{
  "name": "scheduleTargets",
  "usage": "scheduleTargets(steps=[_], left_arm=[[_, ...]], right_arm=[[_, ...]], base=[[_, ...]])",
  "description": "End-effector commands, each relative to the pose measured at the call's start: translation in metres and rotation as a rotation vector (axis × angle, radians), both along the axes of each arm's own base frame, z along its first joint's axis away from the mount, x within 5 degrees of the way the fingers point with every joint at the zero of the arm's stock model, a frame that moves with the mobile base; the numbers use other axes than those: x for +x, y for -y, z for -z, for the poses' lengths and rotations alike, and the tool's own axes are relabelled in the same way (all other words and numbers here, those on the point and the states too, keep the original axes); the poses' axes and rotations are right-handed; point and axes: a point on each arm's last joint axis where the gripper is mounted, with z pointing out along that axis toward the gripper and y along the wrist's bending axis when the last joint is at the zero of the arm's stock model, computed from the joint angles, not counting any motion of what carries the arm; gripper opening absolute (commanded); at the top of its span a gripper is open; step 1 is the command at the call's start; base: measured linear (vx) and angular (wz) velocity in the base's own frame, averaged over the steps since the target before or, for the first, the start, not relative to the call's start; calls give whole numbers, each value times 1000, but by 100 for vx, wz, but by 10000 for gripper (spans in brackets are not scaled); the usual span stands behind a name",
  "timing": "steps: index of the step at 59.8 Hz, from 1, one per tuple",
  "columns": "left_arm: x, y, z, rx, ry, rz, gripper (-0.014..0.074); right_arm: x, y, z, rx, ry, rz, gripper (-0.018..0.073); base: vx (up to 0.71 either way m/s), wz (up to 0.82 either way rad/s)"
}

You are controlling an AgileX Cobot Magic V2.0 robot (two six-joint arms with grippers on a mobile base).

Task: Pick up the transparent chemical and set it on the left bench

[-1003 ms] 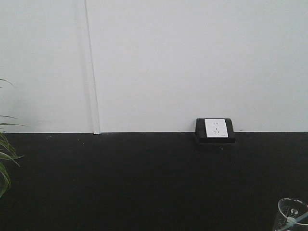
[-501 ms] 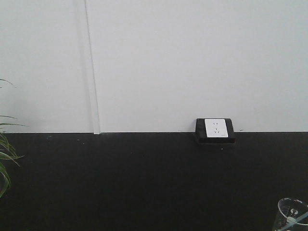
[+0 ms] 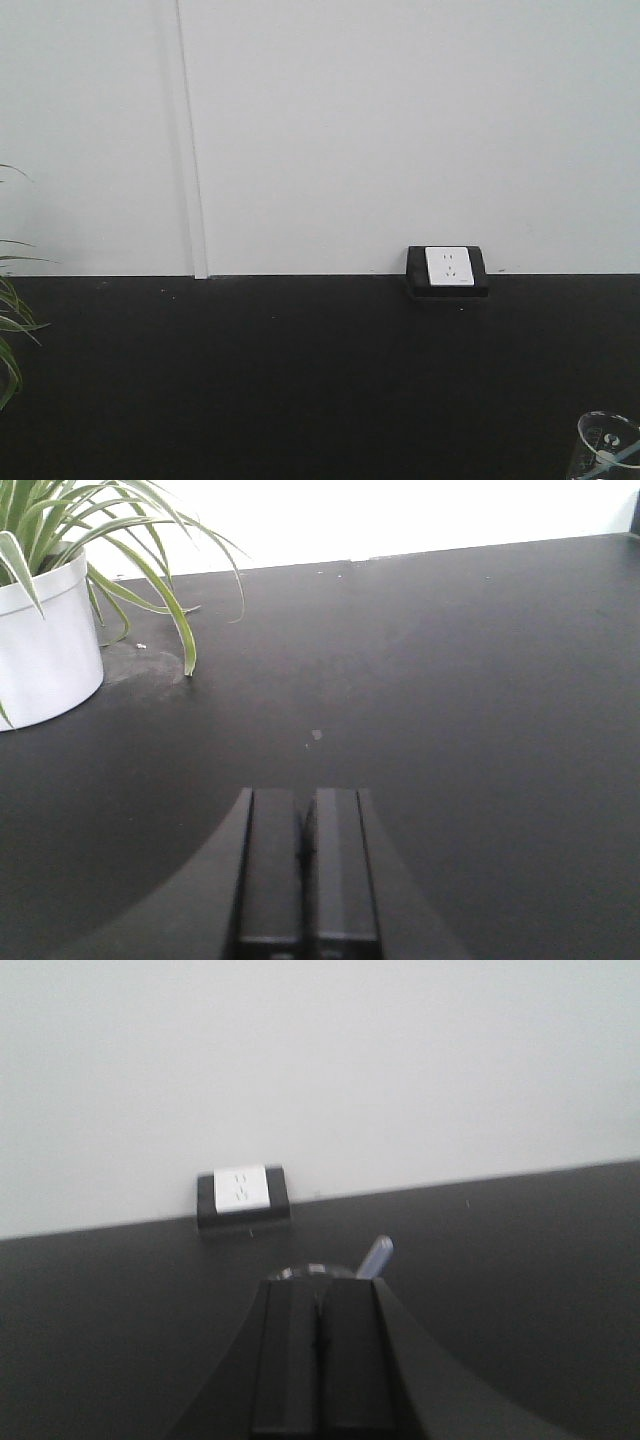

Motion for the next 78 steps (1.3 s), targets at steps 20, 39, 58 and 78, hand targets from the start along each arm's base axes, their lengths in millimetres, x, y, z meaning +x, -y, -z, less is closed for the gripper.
scheduleTargets(steps=[20, 39, 58, 78], left_arm=[[-1, 0, -3, -14, 81, 1, -3], [-1, 0, -3, -14, 81, 1, -3], [-1, 0, -3, -14, 81, 1, -3], [-1, 0, -3, -14, 81, 1, -3]], right_arm=[[13, 8, -98, -70, -97, 67, 0], [89, 17, -107, 19, -281, 46, 5], [145, 20, -64, 186, -427, 11, 171], [178, 23, -38, 245, -416, -29, 468]], base=[[0, 0], [0, 0], [0, 0], [0, 0]])
